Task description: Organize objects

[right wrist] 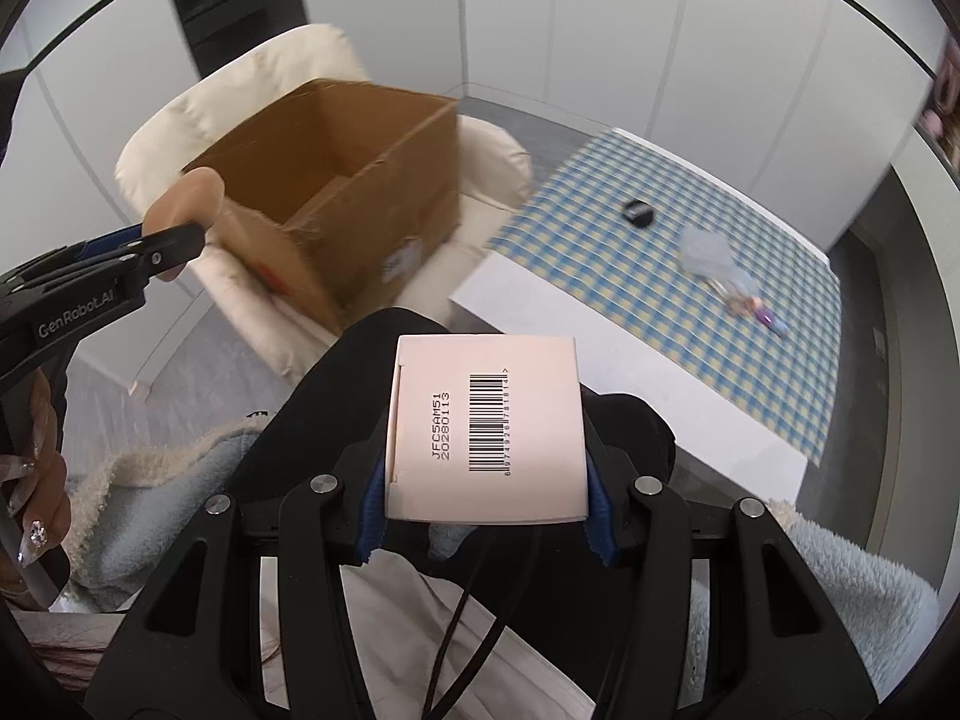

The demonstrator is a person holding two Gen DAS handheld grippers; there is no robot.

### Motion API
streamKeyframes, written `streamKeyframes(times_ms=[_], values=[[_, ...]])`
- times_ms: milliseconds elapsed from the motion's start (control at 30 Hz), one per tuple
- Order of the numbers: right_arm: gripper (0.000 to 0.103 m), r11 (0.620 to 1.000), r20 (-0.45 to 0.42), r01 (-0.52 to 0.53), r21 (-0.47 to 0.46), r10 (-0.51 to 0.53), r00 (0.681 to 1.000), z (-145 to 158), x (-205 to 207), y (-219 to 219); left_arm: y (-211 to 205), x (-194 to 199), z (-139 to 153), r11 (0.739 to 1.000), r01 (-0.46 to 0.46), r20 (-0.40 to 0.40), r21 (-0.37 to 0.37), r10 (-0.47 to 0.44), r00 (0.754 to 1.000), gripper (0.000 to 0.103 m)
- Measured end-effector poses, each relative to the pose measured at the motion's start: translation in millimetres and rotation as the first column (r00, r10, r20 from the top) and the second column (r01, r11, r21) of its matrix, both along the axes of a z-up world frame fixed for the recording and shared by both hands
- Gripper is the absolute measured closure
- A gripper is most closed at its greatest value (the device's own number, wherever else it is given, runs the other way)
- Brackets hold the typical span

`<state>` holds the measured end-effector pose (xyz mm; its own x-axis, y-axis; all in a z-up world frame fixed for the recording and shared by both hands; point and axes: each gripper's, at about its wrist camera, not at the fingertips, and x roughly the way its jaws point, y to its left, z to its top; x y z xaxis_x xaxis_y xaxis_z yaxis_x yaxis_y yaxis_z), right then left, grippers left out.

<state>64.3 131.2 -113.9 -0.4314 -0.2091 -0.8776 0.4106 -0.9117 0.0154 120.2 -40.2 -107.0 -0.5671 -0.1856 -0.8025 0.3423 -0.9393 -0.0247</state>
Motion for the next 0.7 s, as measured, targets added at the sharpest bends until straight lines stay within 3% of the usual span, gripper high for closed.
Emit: streamKeyframes(times_ms=[367,700], values=[[0.049,0.989,0.019,-0.145,-0.002,0.145,0.989,-8,-8,-59,-36,12,-1,0.994,-0.105,0.006,-0.022,0.105,0.994,0.054],[0.049,0.982,0.014,-0.186,-0.019,0.187,0.982,-6,-17,-86,-44,5,-11,0.992,-0.121,0.039,-0.032,0.122,0.992,0.054]])
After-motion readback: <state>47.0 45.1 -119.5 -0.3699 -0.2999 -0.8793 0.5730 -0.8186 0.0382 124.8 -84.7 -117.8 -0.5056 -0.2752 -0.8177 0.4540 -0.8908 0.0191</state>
